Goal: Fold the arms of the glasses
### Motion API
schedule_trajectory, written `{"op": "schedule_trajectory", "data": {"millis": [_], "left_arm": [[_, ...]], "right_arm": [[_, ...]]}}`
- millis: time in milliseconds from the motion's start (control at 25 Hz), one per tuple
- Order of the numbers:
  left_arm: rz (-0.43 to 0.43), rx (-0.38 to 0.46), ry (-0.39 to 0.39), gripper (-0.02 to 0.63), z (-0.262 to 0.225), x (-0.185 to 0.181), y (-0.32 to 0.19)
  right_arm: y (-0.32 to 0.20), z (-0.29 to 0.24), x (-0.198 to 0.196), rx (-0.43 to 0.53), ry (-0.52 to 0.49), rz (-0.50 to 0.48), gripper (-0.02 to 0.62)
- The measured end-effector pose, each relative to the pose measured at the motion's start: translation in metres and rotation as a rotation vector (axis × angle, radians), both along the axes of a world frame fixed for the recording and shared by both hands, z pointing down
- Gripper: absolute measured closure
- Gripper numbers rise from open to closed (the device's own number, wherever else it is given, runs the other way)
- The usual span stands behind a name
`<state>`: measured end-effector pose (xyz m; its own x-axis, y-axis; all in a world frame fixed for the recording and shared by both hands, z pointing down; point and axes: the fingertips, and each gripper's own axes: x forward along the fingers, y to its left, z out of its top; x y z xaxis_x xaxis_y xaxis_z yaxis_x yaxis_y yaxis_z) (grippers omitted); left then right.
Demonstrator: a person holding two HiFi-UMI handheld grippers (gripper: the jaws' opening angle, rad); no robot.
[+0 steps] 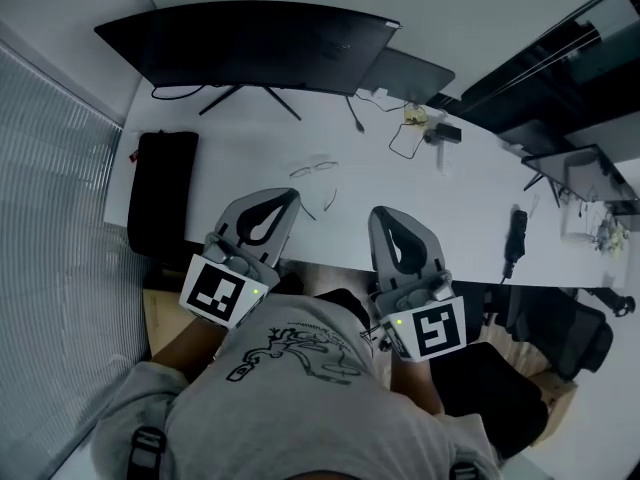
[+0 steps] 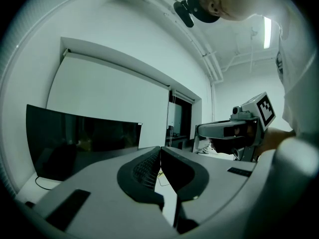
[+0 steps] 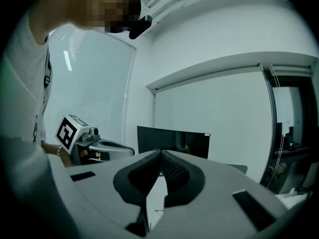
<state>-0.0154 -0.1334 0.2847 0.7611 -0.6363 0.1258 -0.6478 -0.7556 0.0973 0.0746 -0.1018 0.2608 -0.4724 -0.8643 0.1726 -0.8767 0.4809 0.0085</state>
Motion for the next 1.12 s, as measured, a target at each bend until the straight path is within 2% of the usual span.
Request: {"op": "schedule_trajectory", "data": {"millis": [120, 240, 640, 800, 1120], "left_arm": [[0.019, 0.017, -0.001, 0.584, 0.009, -0.002, -0.017], [0.044, 0.015, -0.038, 0.583, 0.027, -0.002, -0.028], [0.03, -0.102, -0.229, 0.529, 0.146, -0.012, -0.062], [0.058, -0.179, -0.295, 0.505, 0.201, -0.012, -0.073], [0.117, -0.269, -0.405, 0.485, 0.284, -0.008, -0.086]], "right_arm": [[-0.015, 0.011, -0.001, -0.01, 0.009, 0.013, 0.586], [-0.026, 0.024, 0.004, -0.022, 0.024, 0.033, 0.586], [-0.053, 0.125, 0.025, -0.162, 0.1, 0.068, 0.584], [-0.062, 0.181, 0.032, -0.238, 0.136, 0.075, 0.584], [-0.069, 0.279, 0.043, -0.376, 0.166, 0.089, 0.575]]}}
